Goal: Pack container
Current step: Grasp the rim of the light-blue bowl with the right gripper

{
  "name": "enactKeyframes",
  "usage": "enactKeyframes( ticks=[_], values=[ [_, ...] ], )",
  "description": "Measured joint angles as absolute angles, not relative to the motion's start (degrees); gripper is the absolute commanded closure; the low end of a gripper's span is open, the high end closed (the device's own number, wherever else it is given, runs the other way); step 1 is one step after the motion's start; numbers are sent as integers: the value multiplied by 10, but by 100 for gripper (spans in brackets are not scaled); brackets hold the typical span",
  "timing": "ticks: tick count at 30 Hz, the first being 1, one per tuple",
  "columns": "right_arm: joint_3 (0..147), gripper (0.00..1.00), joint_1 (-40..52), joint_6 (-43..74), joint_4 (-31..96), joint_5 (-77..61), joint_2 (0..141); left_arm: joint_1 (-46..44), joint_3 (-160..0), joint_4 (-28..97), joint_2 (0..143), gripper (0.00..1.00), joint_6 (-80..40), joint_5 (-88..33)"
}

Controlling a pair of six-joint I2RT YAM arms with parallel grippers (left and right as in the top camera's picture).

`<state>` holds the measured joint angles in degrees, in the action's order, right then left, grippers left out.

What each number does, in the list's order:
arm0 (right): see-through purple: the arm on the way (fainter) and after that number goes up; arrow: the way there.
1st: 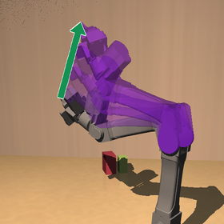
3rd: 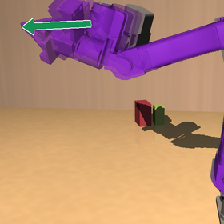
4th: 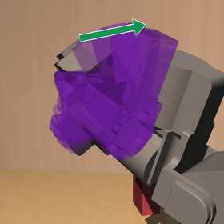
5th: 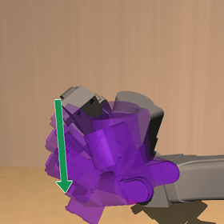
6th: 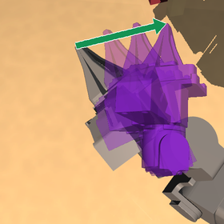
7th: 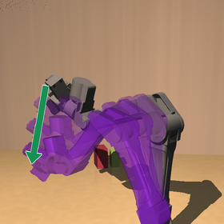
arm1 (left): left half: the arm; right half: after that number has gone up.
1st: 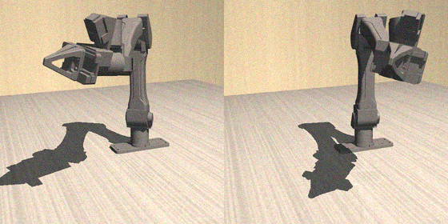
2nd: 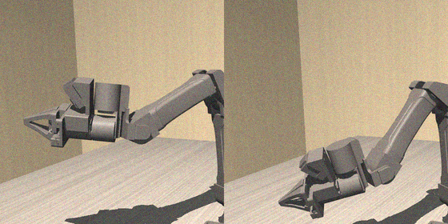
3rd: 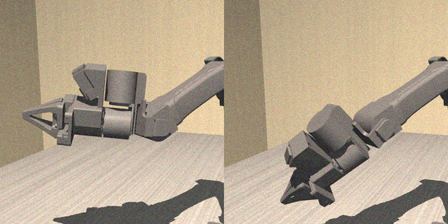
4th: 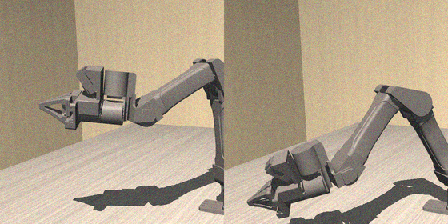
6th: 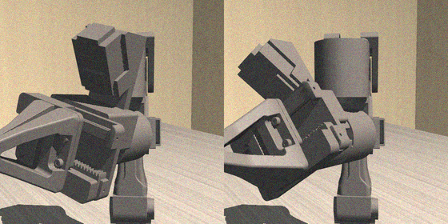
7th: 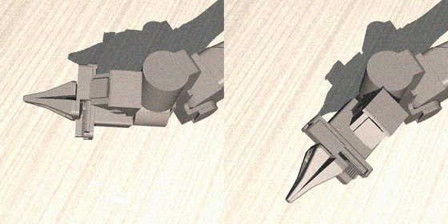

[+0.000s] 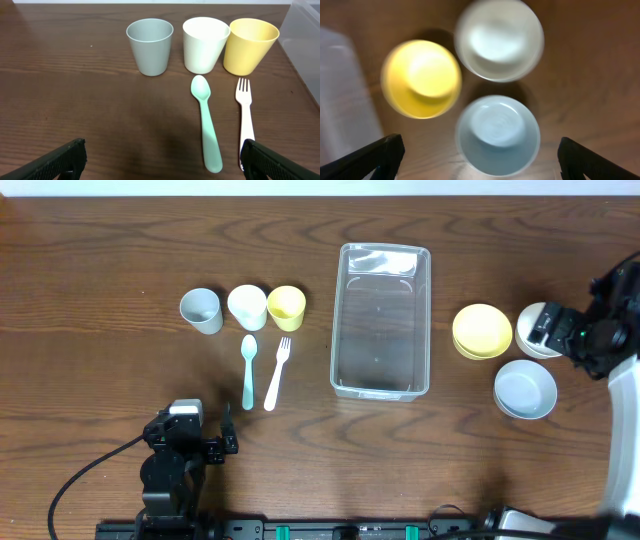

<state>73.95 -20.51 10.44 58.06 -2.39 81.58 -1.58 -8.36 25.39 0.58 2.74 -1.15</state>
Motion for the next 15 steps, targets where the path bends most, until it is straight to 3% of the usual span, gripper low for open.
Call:
enactKeyframes(
  ticks=[6, 15],
  values=[
    [714, 5, -269, 142, 591, 10, 888, -16, -84, 254, 6, 2, 27, -11],
    [620, 20, -288, 181, 519, 19, 933, -16, -84, 254, 6, 2, 27, -11]
  ],
)
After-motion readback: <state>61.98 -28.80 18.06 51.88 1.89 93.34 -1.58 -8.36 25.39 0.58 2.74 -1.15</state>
